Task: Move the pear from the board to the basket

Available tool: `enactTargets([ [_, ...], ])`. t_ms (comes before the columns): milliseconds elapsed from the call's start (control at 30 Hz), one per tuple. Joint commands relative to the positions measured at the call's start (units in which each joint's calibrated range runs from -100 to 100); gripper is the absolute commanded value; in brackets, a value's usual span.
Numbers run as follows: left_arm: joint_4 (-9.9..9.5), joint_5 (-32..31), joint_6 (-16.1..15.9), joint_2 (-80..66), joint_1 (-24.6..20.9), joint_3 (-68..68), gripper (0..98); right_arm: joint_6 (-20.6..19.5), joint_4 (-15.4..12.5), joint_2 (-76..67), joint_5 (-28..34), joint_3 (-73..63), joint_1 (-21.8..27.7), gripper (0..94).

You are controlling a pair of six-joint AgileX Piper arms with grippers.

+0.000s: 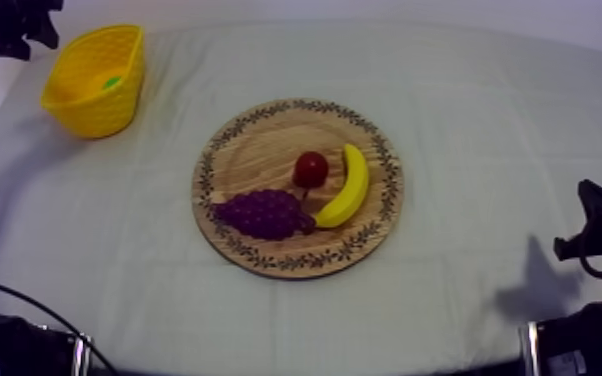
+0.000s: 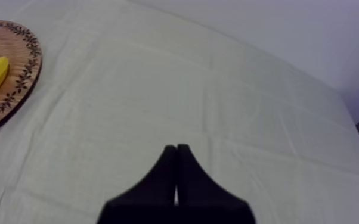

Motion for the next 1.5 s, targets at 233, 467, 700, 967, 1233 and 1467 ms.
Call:
enactTargets([
  [233,0.06,-7.75,-0.61,-8.05,-1.09,11.05,15.8,-0.01,-0.02,0.0,-0.06,-0.02,-0.01,0.4],
  [467,1.4,-12.13,-1.76,-16.78,-1.92,19.21,2.9,0.01,-0.02,0.0,-0.06,-0.02,-0.01,0.4],
  [700,3.42,-18.62,-3.28,-27.7,-1.69,29.06,0.3,0.02,-0.02,0.0,-0.06,-0.02,-0.01,0.4],
  [967,3.93,-25.33,-4.18,-40.68,-1.4,40.31,0.0,0.02,-0.02,0.0,-0.06,-0.02,-0.01,0.4],
  [1233,4.68,-31.29,-3.44,-55.16,-1.18,53.03,0.0,0.02,-0.02,0.0,-0.06,-0.02,-0.01,0.4],
  [1467,4.25,-35.8,-3.25,-67.57,-1.03,64.81,0.0,0.0,-0.02,0.0,-0.06,-0.02,-0.01,0.4],
])
